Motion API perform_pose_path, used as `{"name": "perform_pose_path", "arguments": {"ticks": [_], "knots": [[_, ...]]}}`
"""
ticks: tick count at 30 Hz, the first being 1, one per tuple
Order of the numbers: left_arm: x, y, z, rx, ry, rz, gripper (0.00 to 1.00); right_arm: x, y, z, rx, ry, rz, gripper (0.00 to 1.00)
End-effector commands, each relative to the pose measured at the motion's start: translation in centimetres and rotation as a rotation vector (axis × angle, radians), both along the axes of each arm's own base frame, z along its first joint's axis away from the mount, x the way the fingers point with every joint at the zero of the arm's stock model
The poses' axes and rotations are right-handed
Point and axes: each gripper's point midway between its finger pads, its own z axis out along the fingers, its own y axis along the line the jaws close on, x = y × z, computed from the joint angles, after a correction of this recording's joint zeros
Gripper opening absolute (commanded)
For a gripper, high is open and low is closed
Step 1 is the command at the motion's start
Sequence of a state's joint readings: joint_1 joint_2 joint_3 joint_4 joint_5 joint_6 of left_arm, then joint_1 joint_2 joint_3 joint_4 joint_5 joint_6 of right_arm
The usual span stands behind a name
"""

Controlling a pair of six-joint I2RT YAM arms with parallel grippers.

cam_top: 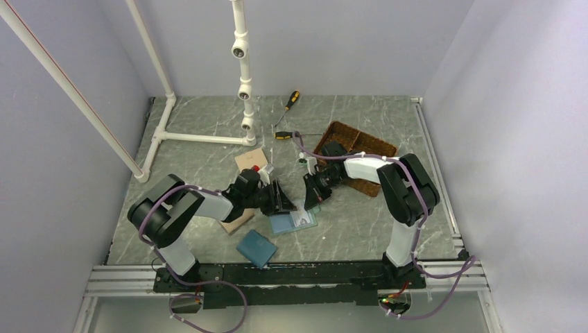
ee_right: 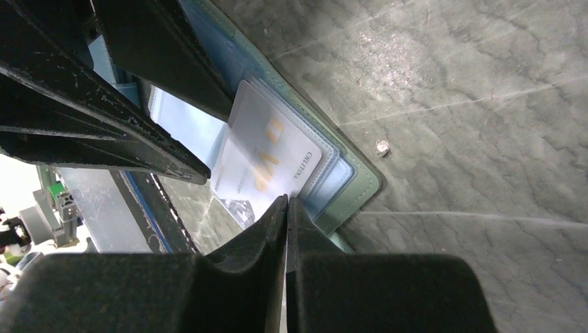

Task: Take the credit cards out of the card holder
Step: Remove the credit card from the card holder.

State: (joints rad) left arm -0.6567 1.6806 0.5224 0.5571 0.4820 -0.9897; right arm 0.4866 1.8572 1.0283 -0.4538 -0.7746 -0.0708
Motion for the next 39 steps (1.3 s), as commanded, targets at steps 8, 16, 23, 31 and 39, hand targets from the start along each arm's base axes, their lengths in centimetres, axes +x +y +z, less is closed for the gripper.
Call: {"name": "perform_pose_path", "arguments": {"ticks": [8,16,23,31,39], "knots": [[-0.1,0.4,-1.5,0.062,0.043,0.016,0.35,-2.2,1.9,-0.6,0.014,0.06,0.098,0.05],[-0.3,0.3,-1.5,0.049,0.034,0.004,0.0,-1.8,1.5,-1.0,-0.015,0.051,0.093,0.05],[-1.0,1.4,-0.8,0.09,0.012,-0.002,0.0,-1.1,0.5,-2.0,-0.077,0.036,0.062,0.07],[-1.6,1.9,-0.4,0.063,0.026,-0.012,0.0,-0.9,0.1,-2.5,-0.106,0.032,0.061,0.09],[-1.6,2.2,-0.3,0.0,0.058,-0.007,0.0,-0.9,-0.1,-2.7,-0.118,0.031,0.065,0.09]]}}
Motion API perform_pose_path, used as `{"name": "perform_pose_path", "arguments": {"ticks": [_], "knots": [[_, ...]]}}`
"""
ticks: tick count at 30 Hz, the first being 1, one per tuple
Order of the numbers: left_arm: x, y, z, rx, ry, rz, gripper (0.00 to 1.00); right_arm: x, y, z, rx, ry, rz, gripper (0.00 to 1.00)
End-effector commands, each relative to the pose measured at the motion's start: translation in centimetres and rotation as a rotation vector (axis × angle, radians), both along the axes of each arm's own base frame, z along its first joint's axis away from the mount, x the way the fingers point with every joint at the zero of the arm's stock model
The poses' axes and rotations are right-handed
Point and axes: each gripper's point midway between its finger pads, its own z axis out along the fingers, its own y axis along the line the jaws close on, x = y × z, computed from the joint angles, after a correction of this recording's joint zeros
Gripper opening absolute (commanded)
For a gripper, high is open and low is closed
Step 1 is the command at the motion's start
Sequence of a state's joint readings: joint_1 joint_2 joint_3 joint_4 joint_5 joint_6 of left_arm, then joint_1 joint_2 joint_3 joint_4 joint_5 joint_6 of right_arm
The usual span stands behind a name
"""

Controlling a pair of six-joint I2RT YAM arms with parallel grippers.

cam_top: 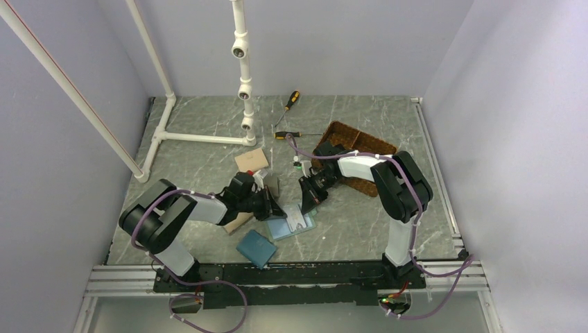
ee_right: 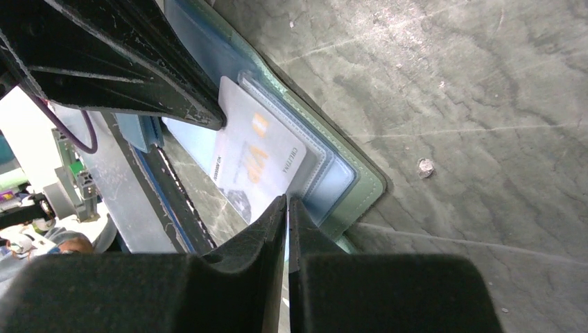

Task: Take the credit cards out of the card holder
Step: Remove the credit card from the card holder.

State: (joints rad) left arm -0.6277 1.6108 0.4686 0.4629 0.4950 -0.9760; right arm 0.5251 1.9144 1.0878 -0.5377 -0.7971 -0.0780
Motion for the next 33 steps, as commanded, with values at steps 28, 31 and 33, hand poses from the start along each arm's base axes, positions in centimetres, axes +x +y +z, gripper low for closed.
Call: {"name": "perform_pose_path", "arguments": {"ticks": [28,31,33], "knots": [[0.7,0.4,-0.9,-0.138,0.109,0.094,0.34,0.2,-1.0,-2.6,-0.096,-0.032,0.031,0.1],[1.0,0.3,-1.3,-0.147,0.113,0.115,0.26,0.3,-1.1,-2.6,-0.096,-0.032,0.029,0.1],[1.1,0.3,-1.3,-0.15,0.107,0.117,0.18,0.2,-1.0,-2.6,-0.097,-0.031,0.03,0.1]]}}
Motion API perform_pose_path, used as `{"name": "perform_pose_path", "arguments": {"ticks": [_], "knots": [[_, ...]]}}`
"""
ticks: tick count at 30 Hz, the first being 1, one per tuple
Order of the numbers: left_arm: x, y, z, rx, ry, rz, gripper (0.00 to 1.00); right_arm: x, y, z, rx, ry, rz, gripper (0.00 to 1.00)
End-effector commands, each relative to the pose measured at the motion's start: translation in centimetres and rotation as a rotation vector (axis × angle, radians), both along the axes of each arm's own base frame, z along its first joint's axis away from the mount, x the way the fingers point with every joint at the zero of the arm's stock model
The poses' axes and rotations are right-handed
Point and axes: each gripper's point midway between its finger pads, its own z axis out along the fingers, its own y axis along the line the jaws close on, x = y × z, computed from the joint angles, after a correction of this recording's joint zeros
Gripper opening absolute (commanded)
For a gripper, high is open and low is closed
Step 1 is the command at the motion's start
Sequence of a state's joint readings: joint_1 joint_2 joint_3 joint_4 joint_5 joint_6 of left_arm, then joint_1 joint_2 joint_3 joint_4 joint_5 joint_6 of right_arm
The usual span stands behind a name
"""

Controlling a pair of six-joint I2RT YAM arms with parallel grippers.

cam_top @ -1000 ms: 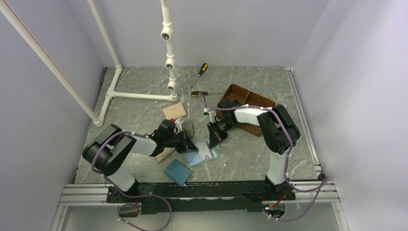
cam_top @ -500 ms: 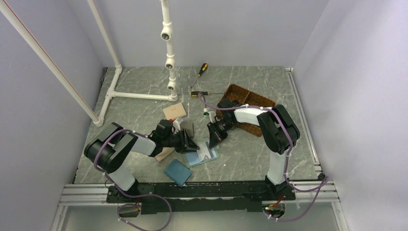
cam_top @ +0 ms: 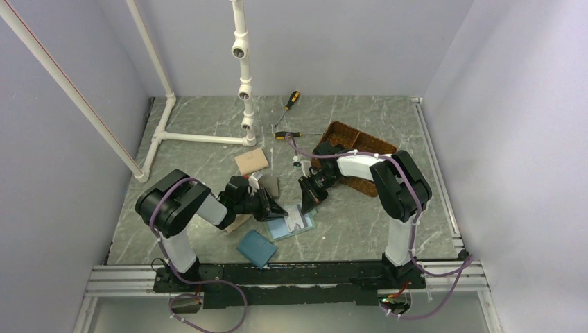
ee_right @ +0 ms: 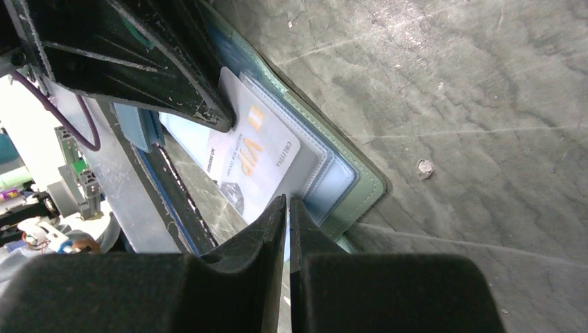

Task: Take the credit cards out of the card holder
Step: Remove the credit card from the card holder.

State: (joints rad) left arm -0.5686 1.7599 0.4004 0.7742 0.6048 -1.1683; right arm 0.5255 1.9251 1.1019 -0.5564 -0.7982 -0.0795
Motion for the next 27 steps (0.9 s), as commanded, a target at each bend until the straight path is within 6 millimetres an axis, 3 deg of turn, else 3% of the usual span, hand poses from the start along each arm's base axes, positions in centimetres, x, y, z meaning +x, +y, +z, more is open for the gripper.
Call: {"name": "perform_pose_path", "arguments": {"ticks": [1,3,10,18,21,27], "knots": [[0.7,0.3,-0.8,0.01,-0.009,0.049,0.11,0.2,-1.1,-2.6,-0.091,-0.042,0.03,0.09],[0.6,0.4,-0.7,0.016,-0.018,0.045,0.0,0.2,-1.1,-2.7,-0.095,-0.041,0.03,0.09],[-0.2,2.7,-0.9,0.156,-0.053,0.023,0.0,1.1,-2.3,-3.3,-0.14,-0.048,-0.01,0.09],[-0.6,4.6,1.4,0.237,-0.142,-0.005,0.0,2.1,-3.2,-3.0,-0.145,-0.065,-0.038,0.09],[-0.8,4.9,2.7,0.247,-0.201,-0.039,0.0,2.2,-2.8,-1.9,-0.085,-0.071,-0.005,0.1],[-0.6,4.9,6.6,0.231,-0.387,-0.103,0.0,1.2,-1.2,3.9,0.152,-0.134,0.159,0.23]]}}
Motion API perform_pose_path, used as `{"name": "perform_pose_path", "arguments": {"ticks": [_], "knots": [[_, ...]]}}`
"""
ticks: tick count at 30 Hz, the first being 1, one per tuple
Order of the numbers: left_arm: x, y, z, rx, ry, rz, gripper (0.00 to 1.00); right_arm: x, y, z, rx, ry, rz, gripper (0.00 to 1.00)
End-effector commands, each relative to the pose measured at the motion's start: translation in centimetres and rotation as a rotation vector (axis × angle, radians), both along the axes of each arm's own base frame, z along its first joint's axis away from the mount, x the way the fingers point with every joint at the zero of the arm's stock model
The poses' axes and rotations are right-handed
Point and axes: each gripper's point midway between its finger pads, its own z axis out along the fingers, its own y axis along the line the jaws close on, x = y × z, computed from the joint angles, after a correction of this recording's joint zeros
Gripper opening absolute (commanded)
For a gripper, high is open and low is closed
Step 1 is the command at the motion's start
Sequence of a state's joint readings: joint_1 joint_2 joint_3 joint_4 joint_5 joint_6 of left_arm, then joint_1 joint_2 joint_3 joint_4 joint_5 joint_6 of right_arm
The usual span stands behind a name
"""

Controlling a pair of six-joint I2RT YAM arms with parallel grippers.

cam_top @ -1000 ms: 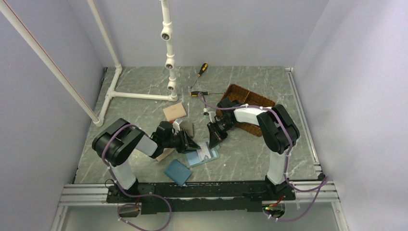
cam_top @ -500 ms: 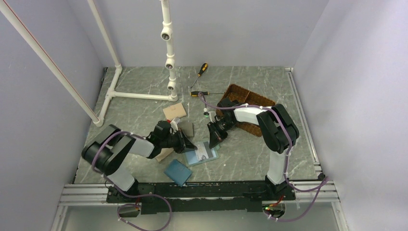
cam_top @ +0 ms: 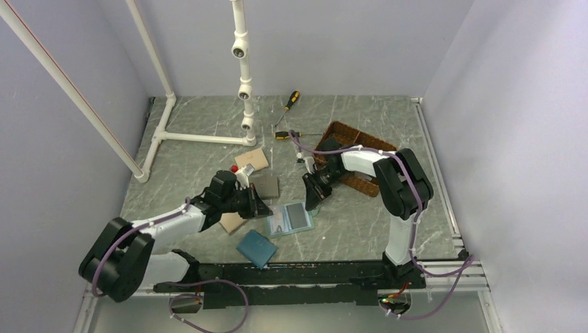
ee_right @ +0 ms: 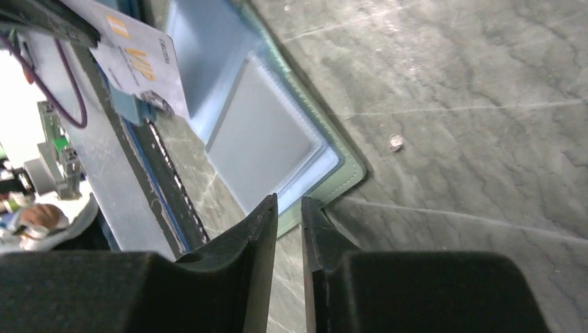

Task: Take the credit cards out of the card holder
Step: Remove the credit card from the card holder, then place the credit card in the storage box.

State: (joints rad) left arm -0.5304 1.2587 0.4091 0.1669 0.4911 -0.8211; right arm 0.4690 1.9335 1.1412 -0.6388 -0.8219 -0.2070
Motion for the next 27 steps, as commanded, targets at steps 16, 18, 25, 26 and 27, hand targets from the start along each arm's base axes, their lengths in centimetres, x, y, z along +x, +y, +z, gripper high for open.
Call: {"name": "perform_pose_path", "arguments": {"ticks": [16,18,25,26,27], "knots": [[0.9,-3.0,11.4,-0.254,-0.496,-0.235,0.0,-2.8,-0.6,13.1,0.427,-0.332,0.352,0.56],[0.9,-3.4,12.0,-0.28,-0.515,-0.248,0.0,-2.7,-0.8,13.6,0.445,-0.333,0.338,0.58],[1.1,-4.9,13.5,-0.336,-0.556,-0.288,0.0,-2.9,-0.4,14.4,0.5,-0.292,0.315,0.6],[1.1,-5.1,13.7,-0.341,-0.562,-0.293,0.0,-2.9,-0.3,14.4,0.505,-0.285,0.311,0.6],[1.1,-5.3,13.7,-0.343,-0.567,-0.298,0.0,-2.9,-0.2,14.5,0.511,-0.276,0.304,0.6]]}}
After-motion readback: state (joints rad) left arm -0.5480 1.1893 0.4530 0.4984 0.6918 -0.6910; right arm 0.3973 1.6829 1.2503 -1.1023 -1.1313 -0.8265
